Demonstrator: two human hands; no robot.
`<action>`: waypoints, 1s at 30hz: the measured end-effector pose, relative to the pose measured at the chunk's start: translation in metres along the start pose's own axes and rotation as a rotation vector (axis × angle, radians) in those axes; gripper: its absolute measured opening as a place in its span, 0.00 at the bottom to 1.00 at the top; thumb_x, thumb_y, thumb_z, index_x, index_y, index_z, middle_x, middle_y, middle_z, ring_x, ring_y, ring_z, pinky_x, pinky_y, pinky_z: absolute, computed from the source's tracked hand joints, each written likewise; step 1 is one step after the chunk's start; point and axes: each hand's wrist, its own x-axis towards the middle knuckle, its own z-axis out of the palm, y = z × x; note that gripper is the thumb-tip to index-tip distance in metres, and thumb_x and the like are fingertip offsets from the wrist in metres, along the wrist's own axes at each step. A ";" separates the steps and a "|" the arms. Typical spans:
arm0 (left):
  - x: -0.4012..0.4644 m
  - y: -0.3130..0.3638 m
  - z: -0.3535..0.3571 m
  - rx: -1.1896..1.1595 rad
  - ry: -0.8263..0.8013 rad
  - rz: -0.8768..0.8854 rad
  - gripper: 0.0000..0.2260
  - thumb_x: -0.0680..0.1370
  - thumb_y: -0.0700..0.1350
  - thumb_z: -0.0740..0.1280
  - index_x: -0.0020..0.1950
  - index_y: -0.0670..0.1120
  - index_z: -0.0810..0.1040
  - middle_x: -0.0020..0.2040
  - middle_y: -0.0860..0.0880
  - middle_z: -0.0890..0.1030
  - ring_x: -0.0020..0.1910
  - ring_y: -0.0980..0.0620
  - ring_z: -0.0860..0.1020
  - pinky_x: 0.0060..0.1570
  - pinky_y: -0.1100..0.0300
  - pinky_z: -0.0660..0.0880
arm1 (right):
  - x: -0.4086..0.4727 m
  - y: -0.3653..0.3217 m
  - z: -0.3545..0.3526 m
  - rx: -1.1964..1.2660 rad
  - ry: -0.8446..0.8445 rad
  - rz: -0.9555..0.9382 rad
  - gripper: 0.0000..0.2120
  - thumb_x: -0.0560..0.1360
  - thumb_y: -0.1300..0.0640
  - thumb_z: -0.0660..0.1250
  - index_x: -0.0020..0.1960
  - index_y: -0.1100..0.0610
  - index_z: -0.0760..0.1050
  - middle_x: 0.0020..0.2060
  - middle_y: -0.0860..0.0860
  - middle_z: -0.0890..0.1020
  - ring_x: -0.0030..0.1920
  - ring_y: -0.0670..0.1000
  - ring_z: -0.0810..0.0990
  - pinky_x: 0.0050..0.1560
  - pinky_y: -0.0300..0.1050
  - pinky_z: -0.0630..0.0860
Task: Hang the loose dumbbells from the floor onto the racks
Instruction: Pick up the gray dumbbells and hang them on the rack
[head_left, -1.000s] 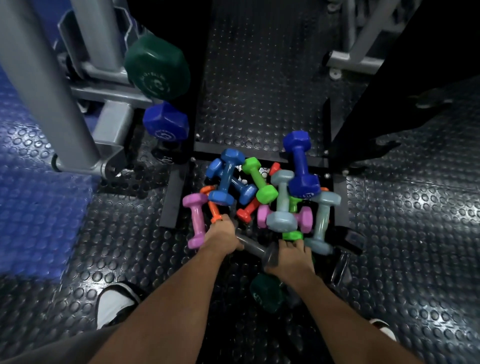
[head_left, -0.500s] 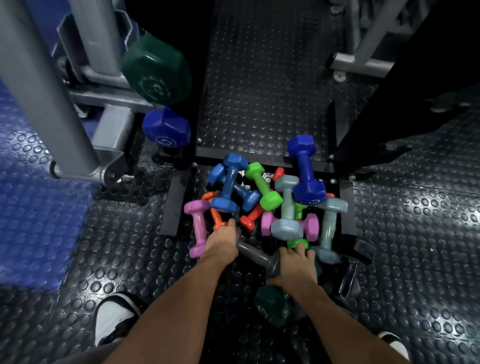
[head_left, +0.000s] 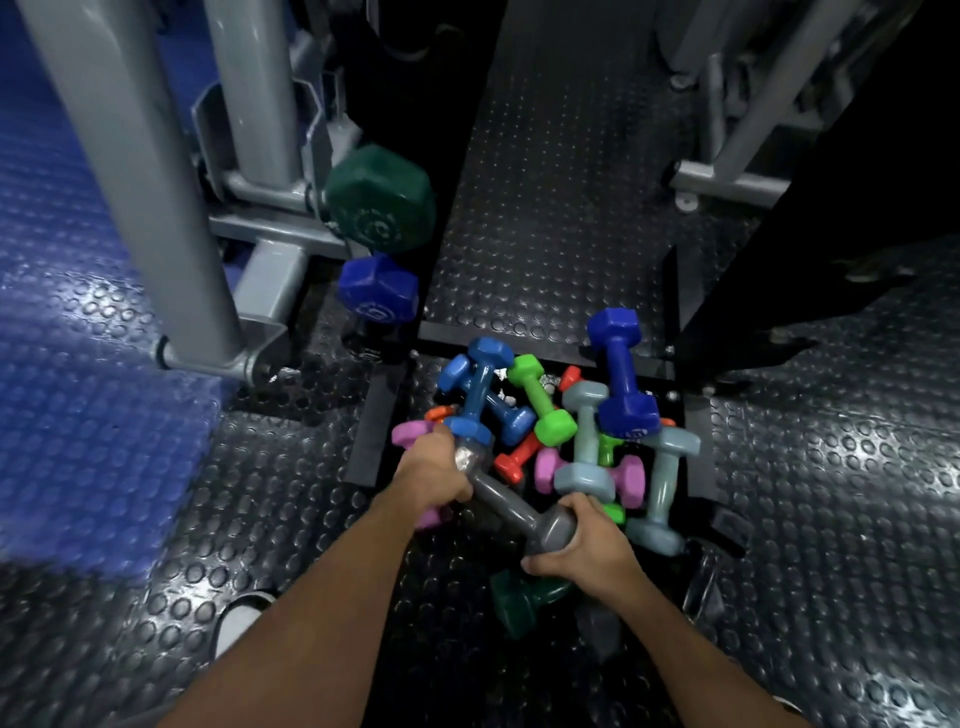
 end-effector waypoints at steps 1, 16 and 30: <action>-0.004 0.000 -0.010 -0.023 0.008 0.016 0.31 0.67 0.37 0.80 0.66 0.44 0.72 0.52 0.48 0.79 0.51 0.49 0.80 0.39 0.62 0.74 | -0.002 -0.005 -0.003 0.050 0.005 -0.010 0.39 0.51 0.35 0.82 0.56 0.45 0.72 0.53 0.43 0.77 0.52 0.46 0.79 0.56 0.47 0.77; -0.049 -0.034 -0.103 -0.890 0.128 0.090 0.22 0.66 0.29 0.77 0.57 0.43 0.79 0.51 0.38 0.86 0.48 0.43 0.85 0.48 0.50 0.82 | -0.009 -0.130 -0.046 0.278 0.038 -0.257 0.39 0.58 0.47 0.87 0.64 0.46 0.73 0.55 0.42 0.80 0.54 0.42 0.81 0.52 0.36 0.76; -0.090 0.024 -0.190 -1.372 0.692 0.182 0.25 0.61 0.51 0.85 0.52 0.41 0.83 0.46 0.40 0.87 0.46 0.39 0.86 0.55 0.40 0.82 | -0.028 -0.254 -0.110 0.508 0.128 -0.431 0.46 0.54 0.39 0.86 0.68 0.45 0.74 0.56 0.42 0.85 0.57 0.38 0.83 0.64 0.46 0.79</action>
